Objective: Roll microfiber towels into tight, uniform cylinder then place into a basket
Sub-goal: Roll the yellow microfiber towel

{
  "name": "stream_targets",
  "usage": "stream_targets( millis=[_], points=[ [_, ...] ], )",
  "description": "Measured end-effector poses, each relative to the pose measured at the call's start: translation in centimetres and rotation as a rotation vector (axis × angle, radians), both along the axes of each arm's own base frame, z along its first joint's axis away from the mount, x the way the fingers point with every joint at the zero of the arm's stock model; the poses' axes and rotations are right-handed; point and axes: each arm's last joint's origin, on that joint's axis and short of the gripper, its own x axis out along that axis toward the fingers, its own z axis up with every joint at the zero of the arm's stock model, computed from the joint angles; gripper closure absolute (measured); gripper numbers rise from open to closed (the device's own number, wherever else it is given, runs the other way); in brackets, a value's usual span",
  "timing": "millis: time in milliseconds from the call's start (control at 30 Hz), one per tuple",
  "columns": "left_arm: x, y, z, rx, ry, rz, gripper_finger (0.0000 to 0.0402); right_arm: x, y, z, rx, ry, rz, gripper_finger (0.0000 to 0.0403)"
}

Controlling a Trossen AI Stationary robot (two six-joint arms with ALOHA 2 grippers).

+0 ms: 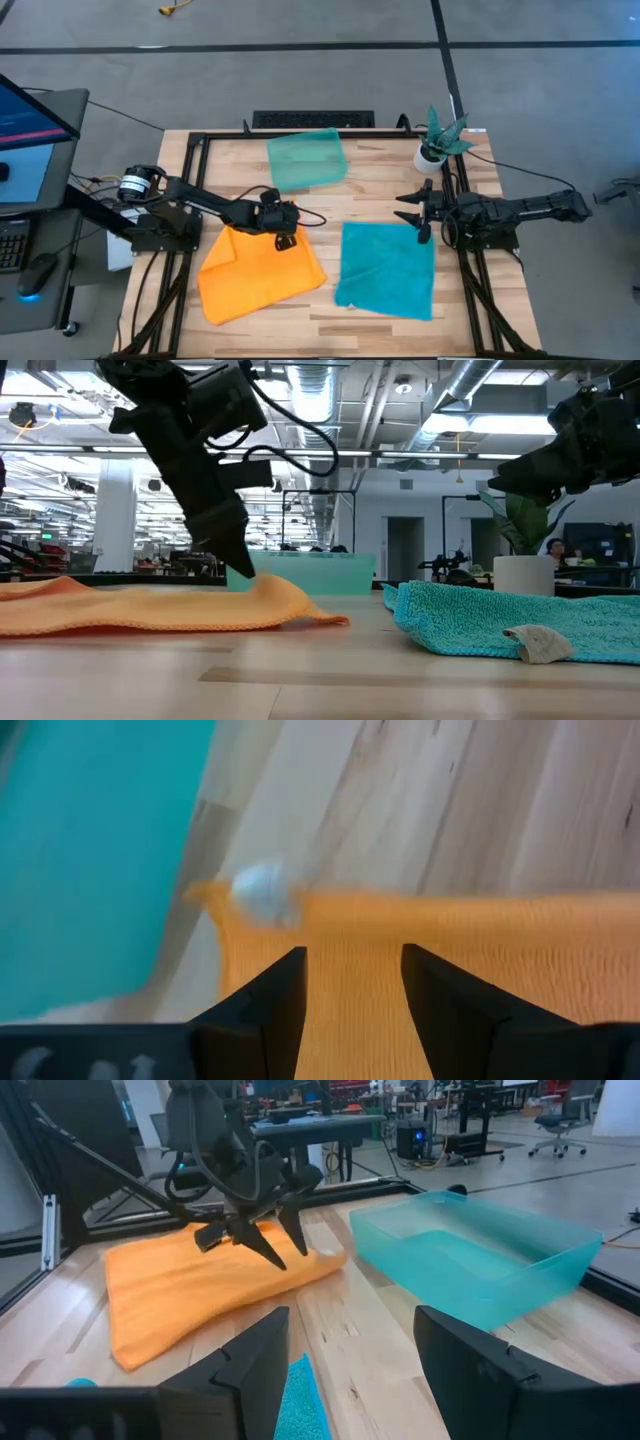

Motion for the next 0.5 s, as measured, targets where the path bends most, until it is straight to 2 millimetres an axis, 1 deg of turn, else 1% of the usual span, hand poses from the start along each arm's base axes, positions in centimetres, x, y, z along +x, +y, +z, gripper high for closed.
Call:
stream_targets(
  millis=[167,267,500],
  points=[
    [0.2,0.1,0.2,0.042,-0.028,0.009,0.0244,0.0,0.0,0.0,0.000,0.000,0.000,0.0165],
    [0.1,0.1,0.2,0.072,-0.007,-0.003,0.0244,0.0,0.0,0.0,0.000,0.000,0.000,0.0165],
    [-1.3,-0.7,0.8,0.049,0.083,-0.035,0.0244,0.0,0.0,0.0,0.000,0.000,0.000,0.0165]
  ],
)
